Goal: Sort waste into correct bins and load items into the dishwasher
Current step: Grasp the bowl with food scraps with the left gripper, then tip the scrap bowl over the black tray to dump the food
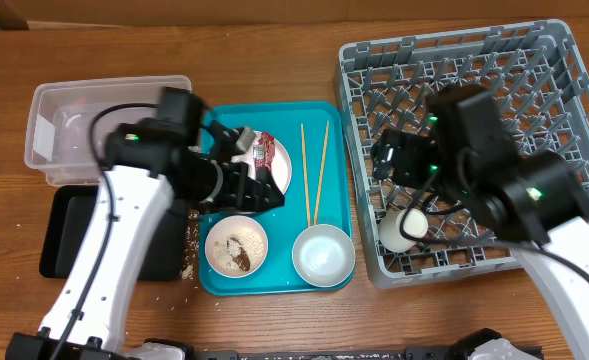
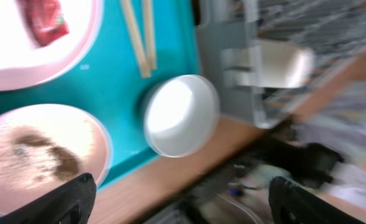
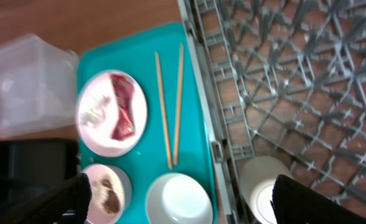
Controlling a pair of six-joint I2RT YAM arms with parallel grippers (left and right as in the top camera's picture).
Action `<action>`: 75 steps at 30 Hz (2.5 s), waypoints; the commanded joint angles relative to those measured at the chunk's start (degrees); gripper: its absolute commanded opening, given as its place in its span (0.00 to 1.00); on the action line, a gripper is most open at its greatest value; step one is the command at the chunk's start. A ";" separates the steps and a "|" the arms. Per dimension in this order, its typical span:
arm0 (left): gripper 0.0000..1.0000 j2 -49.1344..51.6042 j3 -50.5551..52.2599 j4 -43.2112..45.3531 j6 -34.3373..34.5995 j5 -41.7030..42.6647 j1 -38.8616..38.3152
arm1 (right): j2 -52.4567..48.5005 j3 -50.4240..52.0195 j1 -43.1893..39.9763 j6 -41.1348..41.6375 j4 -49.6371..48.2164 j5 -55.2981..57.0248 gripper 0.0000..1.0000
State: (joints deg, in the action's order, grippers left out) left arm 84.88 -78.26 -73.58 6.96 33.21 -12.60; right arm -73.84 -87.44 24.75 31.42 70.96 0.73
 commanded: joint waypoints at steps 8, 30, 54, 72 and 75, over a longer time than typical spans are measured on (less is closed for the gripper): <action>0.73 0.61 9.62 15.80 14.40 -28.83 -21.79 | 1.73 -0.94 -0.13 -0.31 -0.17 1.29 0.92; 0.44 6.60 22.03 22.56 26.51 -34.71 -21.18 | 1.73 -0.92 -0.13 -0.28 1.11 1.27 0.92; 0.04 -7.93 14.91 14.88 22.32 -13.00 -3.91 | 1.73 -0.92 -0.13 -0.31 1.57 1.31 0.92; 0.04 11.30 15.15 -6.10 -27.67 37.38 49.68 | 1.73 -0.92 -0.13 -0.31 1.38 1.29 0.92; 0.04 16.28 15.15 -8.70 -32.00 39.93 53.46 | 1.73 -0.94 -0.13 -0.31 1.36 1.29 0.92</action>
State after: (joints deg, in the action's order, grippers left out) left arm 97.69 -62.94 -81.01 -13.06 62.54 37.78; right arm -72.38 -87.55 24.75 31.44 72.66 1.54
